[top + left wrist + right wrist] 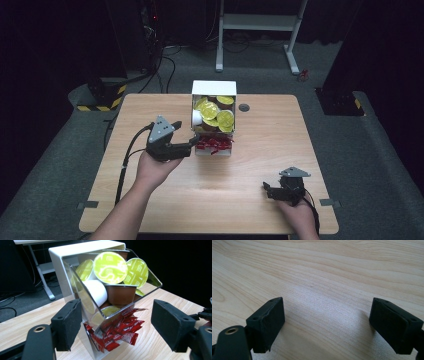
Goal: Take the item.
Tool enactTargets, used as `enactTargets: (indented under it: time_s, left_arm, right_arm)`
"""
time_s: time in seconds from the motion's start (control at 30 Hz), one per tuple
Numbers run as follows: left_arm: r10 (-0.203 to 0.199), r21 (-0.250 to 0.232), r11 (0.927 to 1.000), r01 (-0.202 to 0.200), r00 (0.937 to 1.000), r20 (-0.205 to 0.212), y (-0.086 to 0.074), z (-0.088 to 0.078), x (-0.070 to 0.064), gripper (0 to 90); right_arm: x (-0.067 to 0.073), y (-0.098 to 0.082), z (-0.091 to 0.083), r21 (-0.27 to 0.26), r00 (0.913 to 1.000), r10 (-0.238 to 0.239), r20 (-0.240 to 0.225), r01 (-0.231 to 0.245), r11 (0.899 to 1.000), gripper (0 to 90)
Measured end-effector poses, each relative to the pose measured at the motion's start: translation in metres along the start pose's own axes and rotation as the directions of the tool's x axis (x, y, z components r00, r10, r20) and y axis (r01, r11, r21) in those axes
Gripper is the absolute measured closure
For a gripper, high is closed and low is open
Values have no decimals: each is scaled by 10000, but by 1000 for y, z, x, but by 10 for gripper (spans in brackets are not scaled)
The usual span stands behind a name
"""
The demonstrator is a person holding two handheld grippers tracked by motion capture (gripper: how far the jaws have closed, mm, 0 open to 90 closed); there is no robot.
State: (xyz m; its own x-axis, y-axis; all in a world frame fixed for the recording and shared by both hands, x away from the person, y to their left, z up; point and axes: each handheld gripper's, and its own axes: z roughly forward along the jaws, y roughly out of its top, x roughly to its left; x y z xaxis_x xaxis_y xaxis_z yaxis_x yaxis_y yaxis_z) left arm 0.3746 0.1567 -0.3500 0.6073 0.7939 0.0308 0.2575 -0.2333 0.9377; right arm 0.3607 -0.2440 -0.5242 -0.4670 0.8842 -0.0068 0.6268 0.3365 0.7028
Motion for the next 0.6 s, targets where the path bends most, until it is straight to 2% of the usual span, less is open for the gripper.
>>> enactTargets:
  time_s: [0.6]
  left_arm:
    - [80, -66, 9999, -80, 9999, 97, 18, 19, -1, 256]
  right_arm:
    - [0, 0, 0, 9, 10000, -41, -34, 41, 10000, 130]
